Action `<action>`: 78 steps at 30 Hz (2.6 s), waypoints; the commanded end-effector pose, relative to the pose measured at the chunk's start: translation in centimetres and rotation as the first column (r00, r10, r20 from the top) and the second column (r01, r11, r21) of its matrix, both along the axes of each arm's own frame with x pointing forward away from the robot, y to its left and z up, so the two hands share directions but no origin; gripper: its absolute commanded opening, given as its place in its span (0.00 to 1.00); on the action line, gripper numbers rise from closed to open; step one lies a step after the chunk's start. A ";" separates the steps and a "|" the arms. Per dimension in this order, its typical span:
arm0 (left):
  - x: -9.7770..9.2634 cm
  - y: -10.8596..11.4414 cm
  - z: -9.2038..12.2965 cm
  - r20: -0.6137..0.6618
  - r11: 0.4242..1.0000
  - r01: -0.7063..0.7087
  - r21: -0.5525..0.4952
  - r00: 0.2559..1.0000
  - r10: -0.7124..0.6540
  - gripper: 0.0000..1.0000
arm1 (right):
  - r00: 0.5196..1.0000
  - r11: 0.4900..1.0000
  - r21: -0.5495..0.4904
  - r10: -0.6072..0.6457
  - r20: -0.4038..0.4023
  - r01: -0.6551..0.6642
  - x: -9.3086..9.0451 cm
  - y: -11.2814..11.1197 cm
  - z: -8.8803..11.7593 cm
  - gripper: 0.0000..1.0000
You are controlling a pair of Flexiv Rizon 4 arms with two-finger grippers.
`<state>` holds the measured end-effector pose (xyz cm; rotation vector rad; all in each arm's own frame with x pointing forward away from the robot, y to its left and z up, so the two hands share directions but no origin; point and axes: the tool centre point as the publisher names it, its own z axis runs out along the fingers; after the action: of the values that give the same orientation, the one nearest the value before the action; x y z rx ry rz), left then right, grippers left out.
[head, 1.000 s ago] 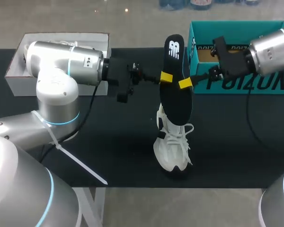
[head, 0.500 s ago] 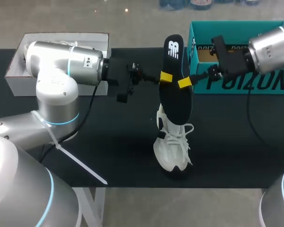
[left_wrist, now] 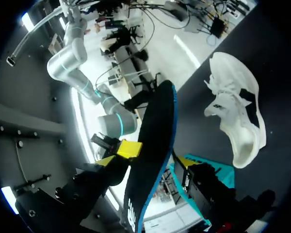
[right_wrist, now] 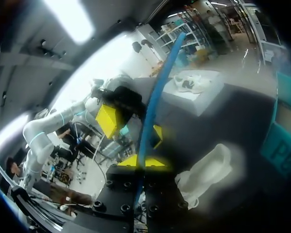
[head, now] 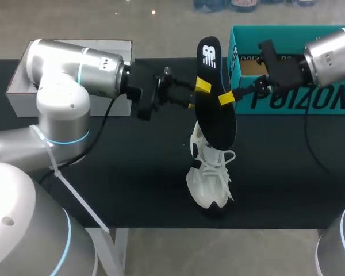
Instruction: Take the shoe out of the shoebox, open the shoe tongue, remove and reinsert the insole, then place the shoe into the shoebox
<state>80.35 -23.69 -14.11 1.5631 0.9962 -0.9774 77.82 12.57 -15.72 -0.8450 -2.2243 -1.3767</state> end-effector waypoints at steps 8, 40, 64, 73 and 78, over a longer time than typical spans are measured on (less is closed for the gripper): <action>-5.9 6.3 1.5 -0.221 0.993 -0.053 0.109 0.972 0.076 1.00 | 1.000 1.000 -0.012 -0.024 -0.005 0.024 0.1 -0.5 -0.6 0.00; -6.7 7.1 1.6 -0.247 0.988 -0.054 0.141 0.965 0.088 1.00 | 0.998 0.998 -0.028 -0.053 -0.028 0.052 0.1 -0.5 -0.7 0.00; -5.7 7.2 1.5 -0.303 0.981 -0.074 0.180 0.944 0.127 1.00 | 0.998 0.998 -0.028 -0.053 -0.028 0.052 0.1 -0.5 -0.7 0.00; -6.1 8.8 1.3 -0.454 0.904 -0.153 0.400 0.824 0.340 1.00 | 0.998 0.998 -0.028 -0.053 -0.028 0.052 0.1 -0.5 -0.7 0.00; -7.5 10.4 0.2 -0.483 0.823 -0.210 0.527 0.723 0.494 1.00 | 0.998 0.998 -0.028 -0.053 -0.028 0.052 0.1 -0.5 -0.7 0.00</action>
<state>74.73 -14.29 -14.52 1.3852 1.8380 -1.1238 78.00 11.95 -16.39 -0.9304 -2.2175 -1.3532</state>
